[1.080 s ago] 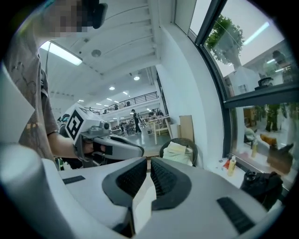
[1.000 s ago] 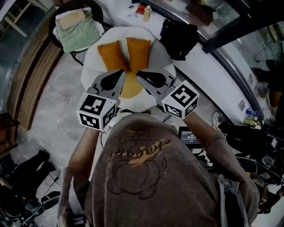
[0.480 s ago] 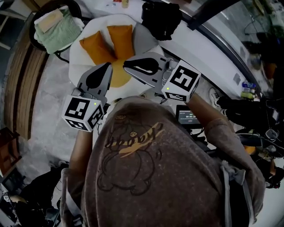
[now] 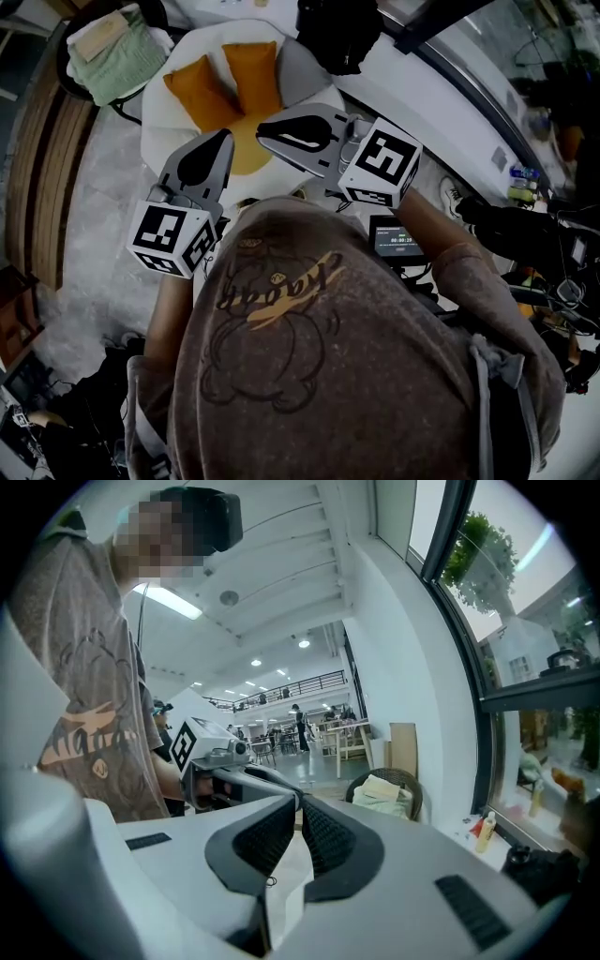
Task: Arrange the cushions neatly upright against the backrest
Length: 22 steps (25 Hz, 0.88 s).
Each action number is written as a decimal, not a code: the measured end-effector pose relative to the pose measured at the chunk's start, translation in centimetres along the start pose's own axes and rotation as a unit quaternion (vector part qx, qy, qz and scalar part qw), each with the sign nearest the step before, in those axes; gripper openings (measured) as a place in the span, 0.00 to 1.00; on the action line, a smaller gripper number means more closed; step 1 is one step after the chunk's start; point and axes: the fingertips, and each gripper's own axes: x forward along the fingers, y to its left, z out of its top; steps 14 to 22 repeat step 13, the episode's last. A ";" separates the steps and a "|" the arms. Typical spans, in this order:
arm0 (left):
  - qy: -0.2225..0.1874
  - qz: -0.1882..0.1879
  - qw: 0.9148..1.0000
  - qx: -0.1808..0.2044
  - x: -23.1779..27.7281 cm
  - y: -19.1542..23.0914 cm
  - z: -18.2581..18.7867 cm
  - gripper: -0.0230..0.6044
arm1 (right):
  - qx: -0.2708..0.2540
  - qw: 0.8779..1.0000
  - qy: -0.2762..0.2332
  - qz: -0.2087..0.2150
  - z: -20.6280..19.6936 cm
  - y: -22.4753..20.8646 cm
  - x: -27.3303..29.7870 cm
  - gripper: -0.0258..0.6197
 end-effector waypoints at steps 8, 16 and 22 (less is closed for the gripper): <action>0.001 0.005 1.000 0.000 -1.1 0.6 0.9 0.04 | 0.002 1.000 0.002 -0.003 0.9 0.4 0.4 0.10; 0.003 0.007 1.000 -0.001 -1.4 -0.4 1.1 0.04 | 0.000 1.000 0.003 -0.002 1.4 0.8 -0.5 0.10; 0.003 0.007 1.000 -0.001 -1.4 -0.4 1.1 0.04 | 0.000 1.000 0.003 -0.002 1.4 0.8 -0.5 0.10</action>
